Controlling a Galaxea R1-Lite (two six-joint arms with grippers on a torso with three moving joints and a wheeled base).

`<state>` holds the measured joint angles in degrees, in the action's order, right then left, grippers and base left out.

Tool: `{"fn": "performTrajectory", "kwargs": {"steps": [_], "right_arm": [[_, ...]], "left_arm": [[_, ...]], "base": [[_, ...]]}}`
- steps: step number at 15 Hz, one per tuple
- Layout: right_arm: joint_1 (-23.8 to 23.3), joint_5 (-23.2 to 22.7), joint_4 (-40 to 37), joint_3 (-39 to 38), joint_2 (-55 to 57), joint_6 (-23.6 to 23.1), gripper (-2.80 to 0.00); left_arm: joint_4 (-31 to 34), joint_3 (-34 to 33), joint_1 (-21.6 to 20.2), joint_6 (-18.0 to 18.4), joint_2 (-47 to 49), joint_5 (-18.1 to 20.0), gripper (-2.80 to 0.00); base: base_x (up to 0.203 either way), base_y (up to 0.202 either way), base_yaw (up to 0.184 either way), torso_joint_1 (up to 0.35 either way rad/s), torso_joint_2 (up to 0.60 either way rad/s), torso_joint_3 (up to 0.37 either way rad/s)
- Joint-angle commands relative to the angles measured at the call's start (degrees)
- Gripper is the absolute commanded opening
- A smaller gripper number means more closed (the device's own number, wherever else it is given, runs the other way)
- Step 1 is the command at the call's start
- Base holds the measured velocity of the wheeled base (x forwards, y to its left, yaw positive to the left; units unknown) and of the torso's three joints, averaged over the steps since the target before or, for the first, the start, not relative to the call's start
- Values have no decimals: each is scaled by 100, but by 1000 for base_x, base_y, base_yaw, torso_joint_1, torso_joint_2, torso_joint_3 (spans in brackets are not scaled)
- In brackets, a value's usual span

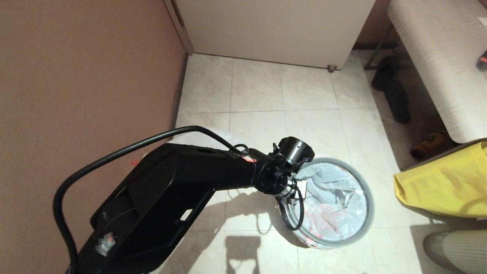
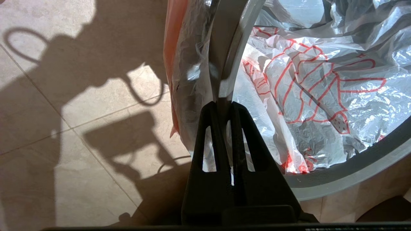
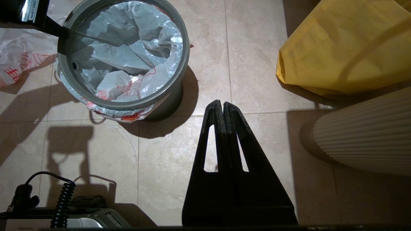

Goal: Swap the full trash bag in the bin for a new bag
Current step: Place the trash can ring on the trash can

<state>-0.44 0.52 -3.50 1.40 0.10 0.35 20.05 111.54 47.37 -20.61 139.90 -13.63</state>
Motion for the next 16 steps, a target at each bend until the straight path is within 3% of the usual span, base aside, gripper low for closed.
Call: {"fn": "performTrajectory", "kwargs": {"steps": [1, 16], "right_arm": [[0, 0, -2, 0, -1, 0, -280], [0, 0, -2, 0, -1, 0, -280]], "left_arm": [[-1, 8, -9, -13, 37, -17, -280], [298, 8, -88, 48, 195, -246, -280]], "base": [[0, 0, 0, 0, 0, 0], [0, 0, 0, 0, 0, 0]]}}
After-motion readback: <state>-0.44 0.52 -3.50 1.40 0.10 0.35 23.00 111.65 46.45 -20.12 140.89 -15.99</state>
